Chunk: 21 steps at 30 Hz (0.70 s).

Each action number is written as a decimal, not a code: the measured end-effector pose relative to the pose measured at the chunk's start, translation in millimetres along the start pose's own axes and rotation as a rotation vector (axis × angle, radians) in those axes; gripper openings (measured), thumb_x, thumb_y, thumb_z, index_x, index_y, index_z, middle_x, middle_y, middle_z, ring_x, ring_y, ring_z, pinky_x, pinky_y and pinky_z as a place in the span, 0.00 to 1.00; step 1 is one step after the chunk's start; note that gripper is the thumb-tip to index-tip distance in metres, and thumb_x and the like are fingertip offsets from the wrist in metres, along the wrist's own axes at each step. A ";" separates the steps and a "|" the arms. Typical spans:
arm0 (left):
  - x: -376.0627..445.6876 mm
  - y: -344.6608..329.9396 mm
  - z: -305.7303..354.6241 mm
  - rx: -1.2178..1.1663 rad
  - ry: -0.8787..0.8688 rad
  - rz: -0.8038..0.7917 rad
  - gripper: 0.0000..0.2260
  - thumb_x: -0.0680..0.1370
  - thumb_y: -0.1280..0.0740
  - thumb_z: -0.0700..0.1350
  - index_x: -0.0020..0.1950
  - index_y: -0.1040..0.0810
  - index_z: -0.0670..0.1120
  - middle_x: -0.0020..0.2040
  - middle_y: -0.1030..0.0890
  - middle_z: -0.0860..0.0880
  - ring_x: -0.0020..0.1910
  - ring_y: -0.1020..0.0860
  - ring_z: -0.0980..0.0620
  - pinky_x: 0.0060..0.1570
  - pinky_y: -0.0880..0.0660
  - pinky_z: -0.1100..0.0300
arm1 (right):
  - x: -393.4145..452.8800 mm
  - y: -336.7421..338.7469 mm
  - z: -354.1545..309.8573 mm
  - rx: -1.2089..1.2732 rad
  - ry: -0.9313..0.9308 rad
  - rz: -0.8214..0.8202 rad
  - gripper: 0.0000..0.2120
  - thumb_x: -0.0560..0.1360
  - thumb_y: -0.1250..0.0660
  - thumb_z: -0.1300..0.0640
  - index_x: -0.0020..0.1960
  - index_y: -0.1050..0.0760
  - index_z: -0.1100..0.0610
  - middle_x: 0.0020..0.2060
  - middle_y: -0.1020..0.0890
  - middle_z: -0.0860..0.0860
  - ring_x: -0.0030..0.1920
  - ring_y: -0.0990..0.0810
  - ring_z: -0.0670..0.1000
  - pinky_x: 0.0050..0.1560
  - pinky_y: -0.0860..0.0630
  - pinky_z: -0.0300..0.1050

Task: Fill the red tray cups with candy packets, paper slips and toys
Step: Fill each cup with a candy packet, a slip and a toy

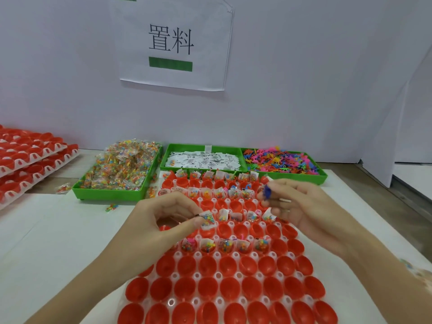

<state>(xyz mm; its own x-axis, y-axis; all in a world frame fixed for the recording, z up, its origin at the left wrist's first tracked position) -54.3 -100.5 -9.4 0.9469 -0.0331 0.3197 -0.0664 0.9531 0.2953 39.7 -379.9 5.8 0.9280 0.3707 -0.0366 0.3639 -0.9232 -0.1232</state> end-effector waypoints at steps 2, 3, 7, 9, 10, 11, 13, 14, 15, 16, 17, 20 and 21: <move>-1.4 -4.8 1.8 -0.020 0.010 -0.018 0.03 0.73 0.23 0.46 0.45 0.15 0.51 0.42 0.13 0.47 0.43 0.15 0.50 0.49 0.19 0.53 | -17.8 -9.4 6.8 0.036 -0.014 -0.013 0.11 0.74 0.26 0.53 0.52 0.14 0.58 0.49 0.14 0.59 0.46 0.15 0.51 0.42 0.18 0.39; -2.1 -7.0 2.6 -0.029 0.009 -0.024 0.03 0.72 0.23 0.46 0.45 0.15 0.51 0.42 0.13 0.47 0.43 0.15 0.51 0.49 0.19 0.54 | -23.7 -12.6 8.7 0.025 -0.007 -0.009 0.12 0.73 0.26 0.52 0.52 0.14 0.58 0.48 0.14 0.58 0.46 0.15 0.50 0.43 0.19 0.38; -3.8 -16.5 8.8 -0.019 -0.028 -0.071 0.04 0.73 0.22 0.46 0.45 0.14 0.51 0.43 0.13 0.48 0.43 0.14 0.51 0.47 0.19 0.56 | -33.3 -21.3 7.3 -0.094 0.052 -0.027 0.10 0.75 0.28 0.50 0.50 0.14 0.55 0.48 0.12 0.55 0.46 0.15 0.49 0.45 0.19 0.37; -1.9 -23.1 14.6 0.013 -0.069 -0.085 0.04 0.73 0.22 0.47 0.47 0.13 0.52 0.43 0.13 0.50 0.43 0.15 0.54 0.45 0.21 0.62 | -35.2 -22.9 5.8 -0.161 0.081 -0.025 0.09 0.75 0.28 0.50 0.50 0.14 0.53 0.48 0.12 0.55 0.48 0.14 0.50 0.46 0.19 0.36; 0.5 -27.3 17.7 0.035 -0.092 -0.093 0.04 0.73 0.22 0.47 0.46 0.13 0.52 0.43 0.13 0.51 0.43 0.15 0.55 0.45 0.21 0.65 | -36.1 -22.8 5.5 -0.206 0.100 -0.014 0.08 0.75 0.28 0.50 0.50 0.14 0.53 0.47 0.12 0.54 0.48 0.13 0.50 0.46 0.19 0.36; 3.9 -31.6 20.5 0.050 -0.112 -0.103 0.03 0.74 0.22 0.47 0.46 0.13 0.52 0.43 0.13 0.52 0.44 0.15 0.55 0.45 0.21 0.65 | -37.1 -22.2 5.2 -0.253 0.121 -0.006 0.08 0.76 0.28 0.51 0.50 0.14 0.52 0.46 0.12 0.54 0.48 0.13 0.50 0.45 0.20 0.36; 13.4 -40.1 22.6 0.055 -0.114 -0.121 0.02 0.74 0.22 0.45 0.45 0.13 0.51 0.43 0.13 0.52 0.44 0.15 0.53 0.45 0.19 0.59 | -38.9 -21.4 4.6 -0.327 0.162 0.003 0.06 0.77 0.28 0.52 0.49 0.13 0.52 0.45 0.12 0.53 0.46 0.13 0.49 0.44 0.21 0.34; 18.7 -44.7 23.1 0.043 -0.095 -0.124 0.02 0.74 0.22 0.44 0.45 0.12 0.50 0.43 0.13 0.51 0.43 0.15 0.52 0.46 0.18 0.57 | -39.7 -21.5 4.2 -0.355 0.181 0.007 0.06 0.77 0.28 0.52 0.49 0.13 0.52 0.44 0.12 0.52 0.45 0.13 0.48 0.44 0.21 0.34; 23.4 -48.9 23.4 0.023 -0.073 -0.125 0.02 0.74 0.21 0.44 0.45 0.13 0.49 0.42 0.13 0.50 0.42 0.14 0.52 0.46 0.17 0.57 | -40.3 -21.7 4.2 -0.380 0.195 0.011 0.06 0.76 0.27 0.52 0.49 0.13 0.51 0.44 0.12 0.52 0.43 0.13 0.48 0.44 0.21 0.35; 27.7 -53.2 24.0 0.005 -0.055 -0.127 0.02 0.74 0.21 0.43 0.45 0.13 0.48 0.41 0.13 0.50 0.41 0.14 0.52 0.46 0.17 0.58 | -40.8 -21.7 4.6 -0.398 0.206 0.016 0.05 0.76 0.27 0.52 0.49 0.13 0.51 0.43 0.13 0.51 0.43 0.14 0.49 0.44 0.20 0.36; 31.7 -57.5 24.7 -0.006 -0.047 -0.132 0.03 0.74 0.21 0.43 0.45 0.13 0.47 0.40 0.13 0.50 0.41 0.14 0.52 0.46 0.17 0.58 | -41.2 -20.9 4.8 -0.407 0.212 0.024 0.05 0.76 0.27 0.53 0.49 0.13 0.51 0.43 0.13 0.51 0.43 0.14 0.50 0.45 0.19 0.37; 40.0 -71.8 26.5 0.011 -0.078 -0.133 0.03 0.74 0.21 0.42 0.45 0.13 0.46 0.39 0.13 0.51 0.39 0.14 0.53 0.45 0.16 0.57 | -42.4 -13.4 2.3 -0.430 0.208 0.066 0.04 0.76 0.27 0.55 0.47 0.13 0.50 0.43 0.12 0.51 0.45 0.13 0.51 0.47 0.18 0.40; 41.9 -76.1 27.2 0.030 -0.091 -0.131 0.03 0.74 0.21 0.43 0.45 0.13 0.46 0.38 0.13 0.51 0.39 0.14 0.54 0.45 0.16 0.58 | -43.2 -9.3 -0.4 -0.450 0.200 0.068 0.04 0.75 0.27 0.55 0.47 0.13 0.49 0.43 0.12 0.50 0.45 0.13 0.49 0.48 0.18 0.39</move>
<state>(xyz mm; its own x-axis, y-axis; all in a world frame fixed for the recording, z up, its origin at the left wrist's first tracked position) -18.1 -182.6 6.0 0.9156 -0.1850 0.3569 0.0451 0.9295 0.3661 -3.7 -387.4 8.9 0.9319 0.3223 0.1664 0.2595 -0.9129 0.3150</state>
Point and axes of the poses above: each hand's wrist, its own x-axis towards the middle knuckle, its own y-axis out of the back of the hand, z = x × y, the point moved 1 cm from there along x, towards the middle knuckle
